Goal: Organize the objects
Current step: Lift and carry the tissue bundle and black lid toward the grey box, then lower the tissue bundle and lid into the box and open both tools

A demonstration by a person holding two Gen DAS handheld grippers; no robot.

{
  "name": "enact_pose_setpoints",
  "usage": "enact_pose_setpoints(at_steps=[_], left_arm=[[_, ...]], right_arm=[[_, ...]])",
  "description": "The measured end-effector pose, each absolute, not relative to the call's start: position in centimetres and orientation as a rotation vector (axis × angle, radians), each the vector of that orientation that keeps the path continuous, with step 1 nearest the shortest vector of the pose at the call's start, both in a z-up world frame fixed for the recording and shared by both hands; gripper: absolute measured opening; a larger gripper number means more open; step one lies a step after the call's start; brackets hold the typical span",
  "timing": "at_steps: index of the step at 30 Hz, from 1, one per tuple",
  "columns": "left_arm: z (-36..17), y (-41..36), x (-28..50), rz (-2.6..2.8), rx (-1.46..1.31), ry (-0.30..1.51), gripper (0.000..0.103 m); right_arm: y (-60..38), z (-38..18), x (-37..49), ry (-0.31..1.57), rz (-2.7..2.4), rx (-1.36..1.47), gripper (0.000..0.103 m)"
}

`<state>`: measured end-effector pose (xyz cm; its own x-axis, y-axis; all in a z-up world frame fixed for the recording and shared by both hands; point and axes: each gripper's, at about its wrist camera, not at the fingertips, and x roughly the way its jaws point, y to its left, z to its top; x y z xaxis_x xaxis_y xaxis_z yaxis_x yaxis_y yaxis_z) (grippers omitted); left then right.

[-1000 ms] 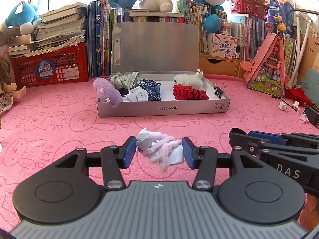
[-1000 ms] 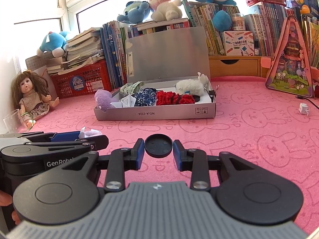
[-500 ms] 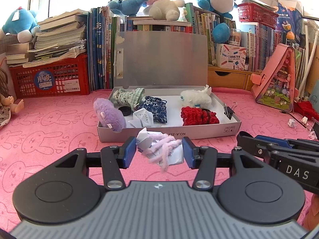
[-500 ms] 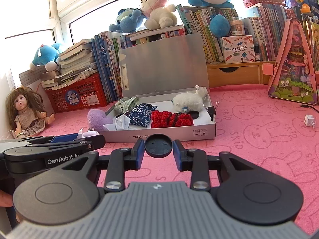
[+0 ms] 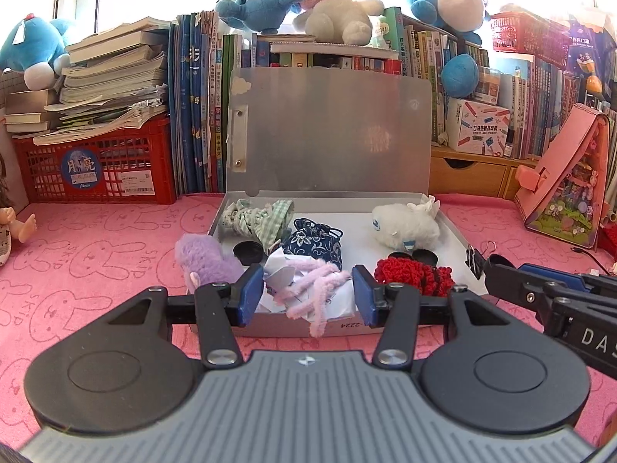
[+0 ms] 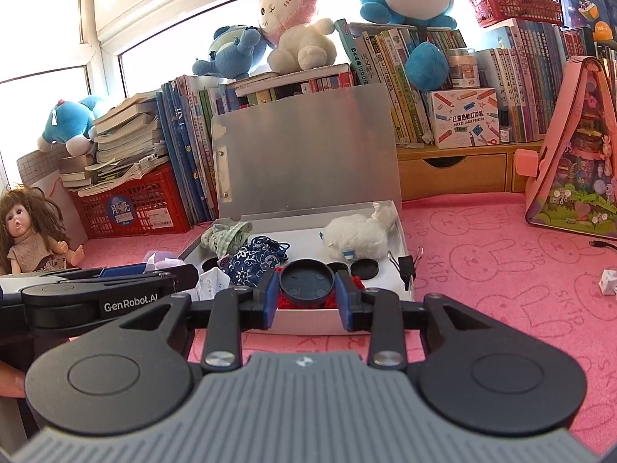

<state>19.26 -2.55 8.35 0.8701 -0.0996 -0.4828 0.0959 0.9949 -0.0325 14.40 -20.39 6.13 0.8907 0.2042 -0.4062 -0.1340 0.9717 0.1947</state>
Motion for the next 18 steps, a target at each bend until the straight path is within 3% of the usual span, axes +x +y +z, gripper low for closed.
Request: enact_pose_setpoints(at_steps=[18], left_arm=[[7.5, -2.4, 27.6, -0.06, 0.016, 0.543, 0.056]], right_arm=[[-20.9, 5.1, 23.5, 0.564, 0.153, 0.185, 0.038]])
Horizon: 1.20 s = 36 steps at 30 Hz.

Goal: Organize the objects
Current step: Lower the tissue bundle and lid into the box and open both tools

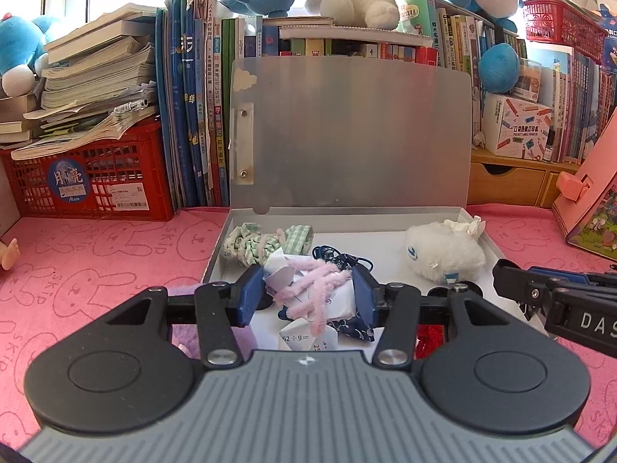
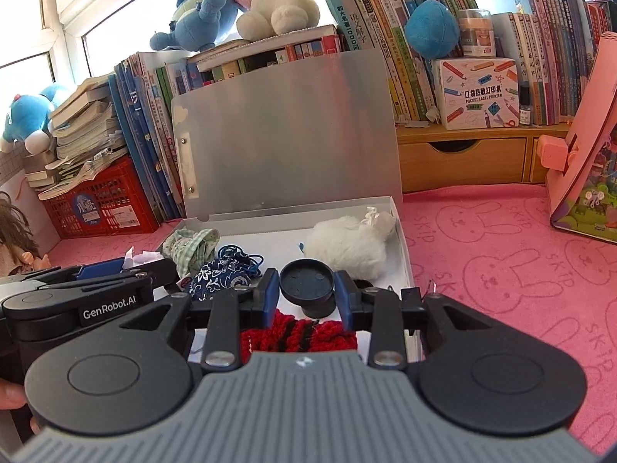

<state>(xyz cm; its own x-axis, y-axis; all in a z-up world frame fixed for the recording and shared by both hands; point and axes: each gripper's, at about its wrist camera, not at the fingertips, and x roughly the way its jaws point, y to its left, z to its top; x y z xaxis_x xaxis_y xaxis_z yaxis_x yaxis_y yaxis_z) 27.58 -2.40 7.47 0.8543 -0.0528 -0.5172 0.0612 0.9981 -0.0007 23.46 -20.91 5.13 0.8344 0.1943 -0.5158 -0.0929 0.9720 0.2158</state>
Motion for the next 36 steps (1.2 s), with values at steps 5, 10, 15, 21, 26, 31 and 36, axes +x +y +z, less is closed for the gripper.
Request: enact_pose_setpoints(at_steps=[5, 10, 15, 21, 26, 31, 36], left_arm=[[6.9, -1.7, 29.9, -0.086, 0.005, 0.571, 0.056], [6.6, -0.9, 32.1, -0.104, -0.027, 0.597, 0.056], [5.7, -0.6, 33.2, -0.112, -0.038, 0.61, 0.056], [4.1, -0.9, 33.9, -0.11, -0.009, 0.623, 0.056], [3.3, -1.0, 33.9, -0.111, 0.027, 0.614, 0.056], [3.3, -1.2, 33.8, -0.11, 0.057, 0.599, 0.059], [3.6, -1.5, 33.2, -0.108, 0.08, 0.585, 0.078]], right_arm=[[-21.8, 4.7, 25.6, 0.614, 0.158, 0.245, 0.038], [-22.3, 4.7, 27.7, 0.649, 0.168, 0.306, 0.038], [-22.1, 4.1, 29.4, 0.686, 0.183, 0.355, 0.038], [-21.4, 2.6, 30.8, 0.722, 0.177, 0.355, 0.038], [-21.1, 1.8, 31.2, 0.734, 0.188, 0.354, 0.038], [-20.9, 1.7, 31.1, 0.732, 0.186, 0.356, 0.042], [-21.1, 2.2, 30.5, 0.72, 0.187, 0.35, 0.057]])
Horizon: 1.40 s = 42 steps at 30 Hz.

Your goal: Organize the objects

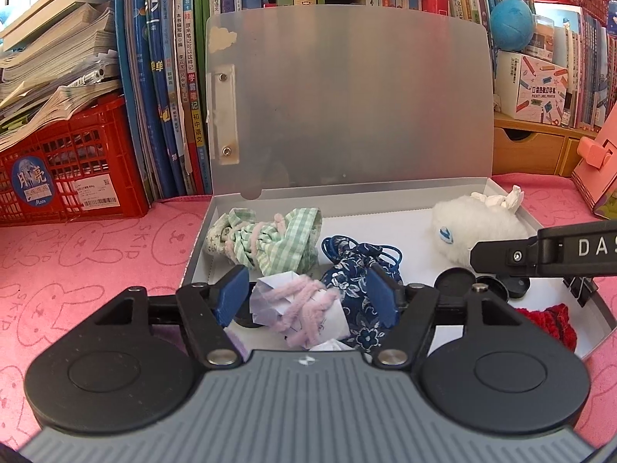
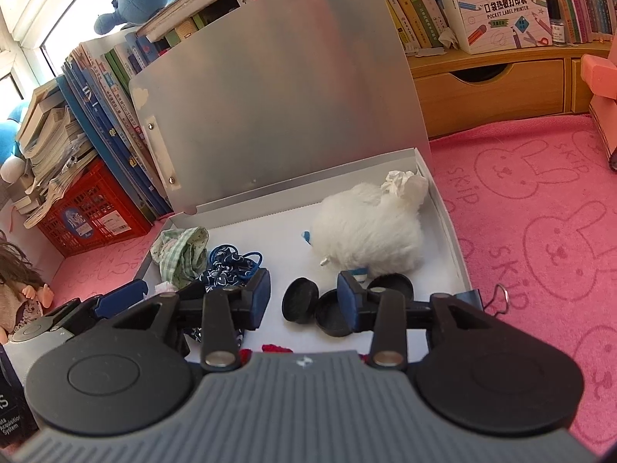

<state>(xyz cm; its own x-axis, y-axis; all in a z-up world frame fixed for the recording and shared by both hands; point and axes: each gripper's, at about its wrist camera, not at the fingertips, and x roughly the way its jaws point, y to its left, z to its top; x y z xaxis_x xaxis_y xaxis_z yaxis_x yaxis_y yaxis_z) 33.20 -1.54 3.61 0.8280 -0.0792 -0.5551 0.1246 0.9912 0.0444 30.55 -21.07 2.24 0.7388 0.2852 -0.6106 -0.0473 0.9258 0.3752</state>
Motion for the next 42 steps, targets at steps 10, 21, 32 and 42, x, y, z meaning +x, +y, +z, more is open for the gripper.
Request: enact_pose_setpoints(at_steps=[10, 21, 32, 42], left_arm=[[5.2, -2.2, 30.6, -0.122, 0.067, 0.568, 0.09], [7.5, -2.9, 25.9, -0.129, 0.101, 0.503, 0.099], [9.1, -2.1, 21.5, -0.113, 0.054, 0.485, 0.101], [10.0, -1.4, 17.7, -0.092, 0.026, 0.495, 0.102]], right_arm=[[-21.2, 4.3, 27.7, 0.669, 0.157, 0.278, 0.067], [-20.8, 6.5, 23.4, 0.604, 0.131, 0.194, 0.078], [-20.9, 8.3, 18.4, 0.553, 0.119, 0.149, 0.093], [-20.6, 9.4, 13.7, 0.497, 0.136, 0.116, 0.103]])
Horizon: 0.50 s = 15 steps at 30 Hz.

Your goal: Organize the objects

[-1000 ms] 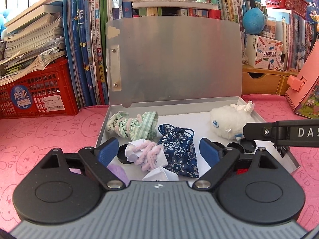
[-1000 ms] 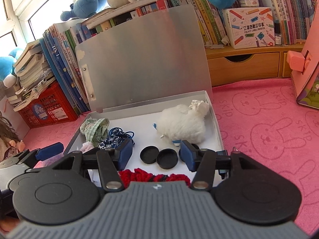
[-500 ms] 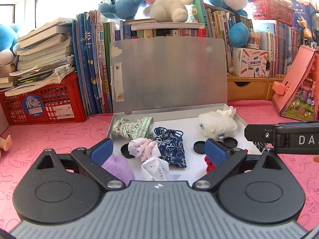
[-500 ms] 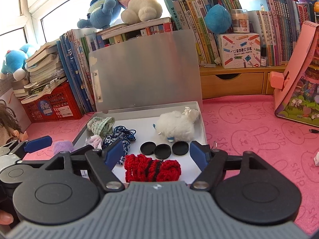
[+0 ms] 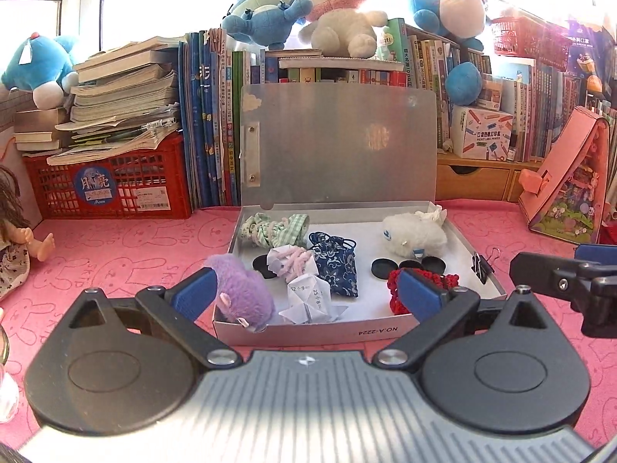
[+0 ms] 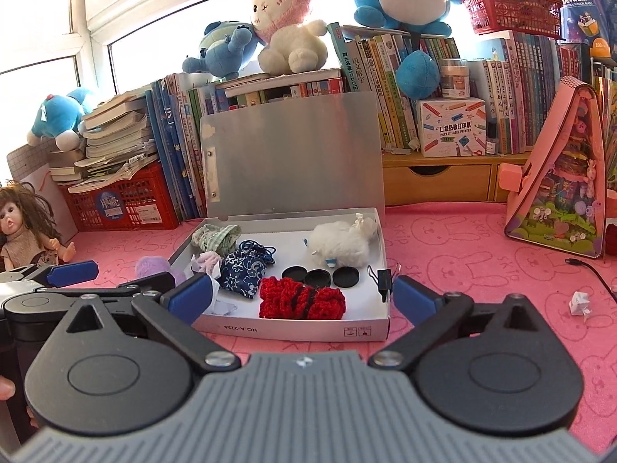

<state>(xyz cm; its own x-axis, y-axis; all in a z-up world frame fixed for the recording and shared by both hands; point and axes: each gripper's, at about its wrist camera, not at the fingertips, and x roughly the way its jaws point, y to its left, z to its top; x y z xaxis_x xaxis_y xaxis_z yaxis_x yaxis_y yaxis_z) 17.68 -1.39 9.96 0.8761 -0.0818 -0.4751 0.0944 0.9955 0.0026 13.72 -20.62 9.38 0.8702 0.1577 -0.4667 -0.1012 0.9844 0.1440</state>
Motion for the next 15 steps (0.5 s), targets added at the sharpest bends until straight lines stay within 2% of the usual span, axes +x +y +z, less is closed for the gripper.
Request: enact_pose_setpoints(at_steps=[15], left_arm=[[5.3, 0.3, 14.5, -0.057, 0.01, 0.589, 0.102]], right_arm=[[-20.4, 5.0, 10.9, 0.558, 0.135, 0.072, 0.103]])
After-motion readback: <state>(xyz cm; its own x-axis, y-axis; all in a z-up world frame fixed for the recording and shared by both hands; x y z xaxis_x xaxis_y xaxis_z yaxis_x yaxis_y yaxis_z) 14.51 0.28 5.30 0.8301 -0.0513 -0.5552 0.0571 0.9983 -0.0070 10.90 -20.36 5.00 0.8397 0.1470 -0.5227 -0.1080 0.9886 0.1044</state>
